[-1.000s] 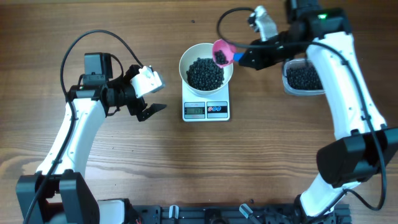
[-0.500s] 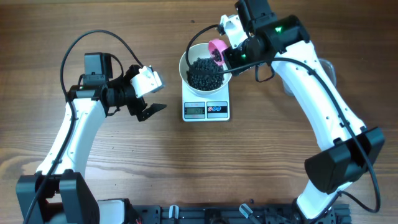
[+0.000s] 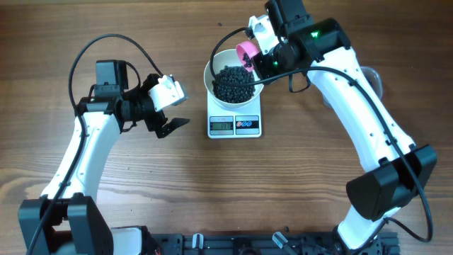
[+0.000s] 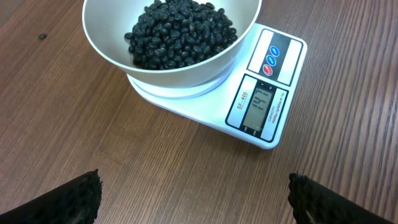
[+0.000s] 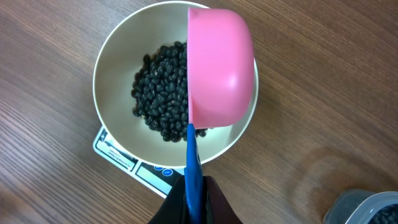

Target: Scoop item into bowl and weigh 150g on scale

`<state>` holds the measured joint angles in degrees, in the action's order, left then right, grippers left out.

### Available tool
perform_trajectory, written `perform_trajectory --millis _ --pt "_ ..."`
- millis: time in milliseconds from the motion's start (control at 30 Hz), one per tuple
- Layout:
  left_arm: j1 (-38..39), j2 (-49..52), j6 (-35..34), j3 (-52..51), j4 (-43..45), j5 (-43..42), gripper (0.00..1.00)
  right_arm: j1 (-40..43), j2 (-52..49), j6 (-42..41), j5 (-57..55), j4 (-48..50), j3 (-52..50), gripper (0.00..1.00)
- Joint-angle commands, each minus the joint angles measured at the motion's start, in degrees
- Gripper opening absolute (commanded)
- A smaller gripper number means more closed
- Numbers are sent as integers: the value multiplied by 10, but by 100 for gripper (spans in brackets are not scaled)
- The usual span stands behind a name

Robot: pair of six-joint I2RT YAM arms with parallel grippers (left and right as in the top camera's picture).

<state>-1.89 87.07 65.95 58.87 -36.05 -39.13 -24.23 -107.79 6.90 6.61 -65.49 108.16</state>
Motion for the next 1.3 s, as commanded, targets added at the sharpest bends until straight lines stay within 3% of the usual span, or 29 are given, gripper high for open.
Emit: perform_trajectory --millis 0,200,633,833,1267 --pt "-3 3 11 -2 0 -13 100 -1 2 -5 17 3 13 4" --pt "-3 3 11 -2 0 -13 100 5 2 -10 42 3 13 4" --pt "-3 3 11 -2 0 -13 100 150 2 47 292 0 13 4" --pt "-3 3 11 -2 0 -13 100 162 2 66 367 -12 13 4" --pt "-3 3 11 -2 0 -13 100 158 2 -14 324 29 13 4"
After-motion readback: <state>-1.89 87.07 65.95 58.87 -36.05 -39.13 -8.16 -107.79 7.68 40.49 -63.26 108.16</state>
